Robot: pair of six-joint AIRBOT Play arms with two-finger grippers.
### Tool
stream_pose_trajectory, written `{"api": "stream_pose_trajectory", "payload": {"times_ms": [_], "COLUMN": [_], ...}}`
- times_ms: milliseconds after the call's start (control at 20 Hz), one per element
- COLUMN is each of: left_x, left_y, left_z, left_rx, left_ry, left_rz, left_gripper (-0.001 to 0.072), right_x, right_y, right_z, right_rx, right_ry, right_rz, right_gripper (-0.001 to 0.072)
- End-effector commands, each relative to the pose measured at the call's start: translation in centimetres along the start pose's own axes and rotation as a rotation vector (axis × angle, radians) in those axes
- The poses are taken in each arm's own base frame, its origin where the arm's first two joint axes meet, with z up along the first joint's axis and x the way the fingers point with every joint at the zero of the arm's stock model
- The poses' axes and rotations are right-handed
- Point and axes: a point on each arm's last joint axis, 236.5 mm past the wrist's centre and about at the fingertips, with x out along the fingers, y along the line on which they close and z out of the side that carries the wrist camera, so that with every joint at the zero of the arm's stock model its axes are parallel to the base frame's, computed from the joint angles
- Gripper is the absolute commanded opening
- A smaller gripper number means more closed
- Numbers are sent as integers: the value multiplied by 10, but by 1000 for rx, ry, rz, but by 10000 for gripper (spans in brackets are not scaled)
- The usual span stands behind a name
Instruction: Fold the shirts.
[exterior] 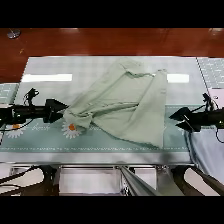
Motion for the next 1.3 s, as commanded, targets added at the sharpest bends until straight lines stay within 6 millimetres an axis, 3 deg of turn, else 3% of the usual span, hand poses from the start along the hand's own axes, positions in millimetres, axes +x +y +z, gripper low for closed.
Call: {"api": "stream_pose_trajectory", "payload": {"times_ms": [0, 50, 100, 150, 400, 550, 650, 800, 1000, 1100, 1150, 1200, 1250], "left_x": [23, 30, 35, 38, 30, 30, 30, 30, 31, 34, 35, 36, 38], "left_y": [2, 1, -1, -5, -27, -28, -28, -28, -28, -30, -30, -31, -32], "left_z": [6, 2, -2, -2, 12, 13, 13, 13, 12, 10, 9, 7, 5], "left_rx": [-18, 13, 47, 75, 146, 148, 148, 148, 151, 156, 159, 163, 168], "left_ry": [-9, 18, 44, 53, 50, 49, 49, 48, 51, 58, 62, 68, 73], "left_rz": [-12, -10, -14, -17, -49, -48, -48, -48, -47, -46, -46, -46, -45], "left_gripper": [690, 530, 54, 20, 20, 20, 20, 20, 20, 20, 20, 20, 20], "right_x": [6, 6, 6, 5, 11, 21, 25, 32, 57, 68, 70, 71, 71], "right_y": [-3, -3, -5, -10, -28, -34, -32, -21, -7, 7, 16, 23, 32], "right_z": [-26, -29, -32, -39, -93, -117, -119, -104, -118, -108, -101, -93, -86], "right_rx": [8, 7, 4, -12, -7, 29, 45, 42, -50, -60, -65, -76, -109], "right_ry": [64, 74, 89, 116, 311, 373, 367, 302, 374, 343, 325, 309, 292], "right_rz": [12, 9, 0, -18, -49, -37, -19, 17, -9, 10, 25, 35, 48], "right_gripper": [617, 616, 617, 618, 630, 629, 629, 628, 627, 622, 549, 361, 106]}}
